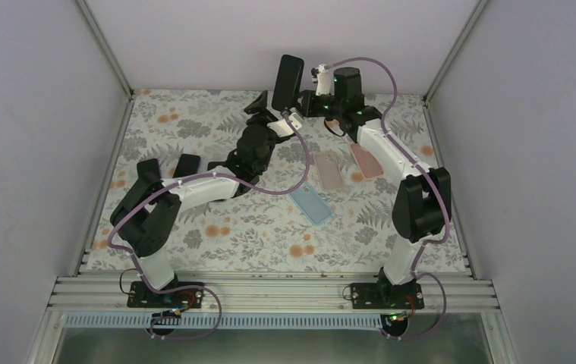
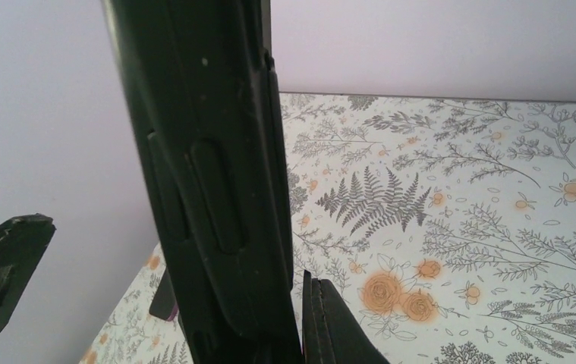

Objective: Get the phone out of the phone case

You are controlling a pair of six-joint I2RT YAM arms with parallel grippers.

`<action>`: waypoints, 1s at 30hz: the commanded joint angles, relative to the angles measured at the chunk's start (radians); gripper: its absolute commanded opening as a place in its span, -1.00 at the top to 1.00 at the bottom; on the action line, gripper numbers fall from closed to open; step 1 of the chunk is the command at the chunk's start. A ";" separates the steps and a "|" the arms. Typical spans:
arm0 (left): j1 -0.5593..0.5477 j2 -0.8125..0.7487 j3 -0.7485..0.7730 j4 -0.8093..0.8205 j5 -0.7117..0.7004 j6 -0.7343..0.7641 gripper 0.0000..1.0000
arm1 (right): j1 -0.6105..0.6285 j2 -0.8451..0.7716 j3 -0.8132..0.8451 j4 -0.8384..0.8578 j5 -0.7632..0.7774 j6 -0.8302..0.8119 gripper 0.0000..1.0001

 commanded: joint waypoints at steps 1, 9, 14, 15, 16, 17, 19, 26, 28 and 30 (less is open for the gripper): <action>0.001 -0.028 0.041 0.025 -0.019 -0.042 -0.99 | 0.029 -0.022 0.010 0.012 -0.059 0.012 0.93; 0.003 -0.017 0.061 0.100 -0.057 0.032 -0.99 | 0.032 -0.016 0.006 0.014 -0.060 0.010 0.93; -0.007 0.003 0.036 0.302 -0.098 0.188 -0.89 | 0.038 -0.023 -0.019 0.013 -0.067 0.015 0.93; -0.008 0.005 0.028 0.360 -0.099 0.236 -0.85 | 0.039 -0.025 -0.027 0.012 -0.071 0.015 0.93; -0.008 0.006 0.021 0.409 -0.097 0.275 -0.81 | 0.039 -0.026 -0.034 0.012 -0.075 0.014 0.93; -0.007 0.006 0.015 0.454 -0.093 0.315 -0.77 | 0.041 -0.028 -0.040 0.012 -0.077 0.012 0.93; -0.008 0.011 0.010 0.527 -0.075 0.383 -0.67 | 0.046 -0.032 -0.059 0.018 -0.082 0.009 0.93; 0.022 0.041 0.042 0.534 -0.067 0.408 -0.29 | 0.076 -0.047 -0.087 0.021 -0.089 0.000 0.93; 0.027 0.046 0.039 0.535 -0.062 0.404 -0.06 | 0.079 -0.059 -0.095 0.024 -0.093 -0.001 0.93; 0.028 0.050 0.038 0.527 -0.052 0.399 0.22 | 0.083 -0.067 -0.099 0.028 -0.097 0.000 0.93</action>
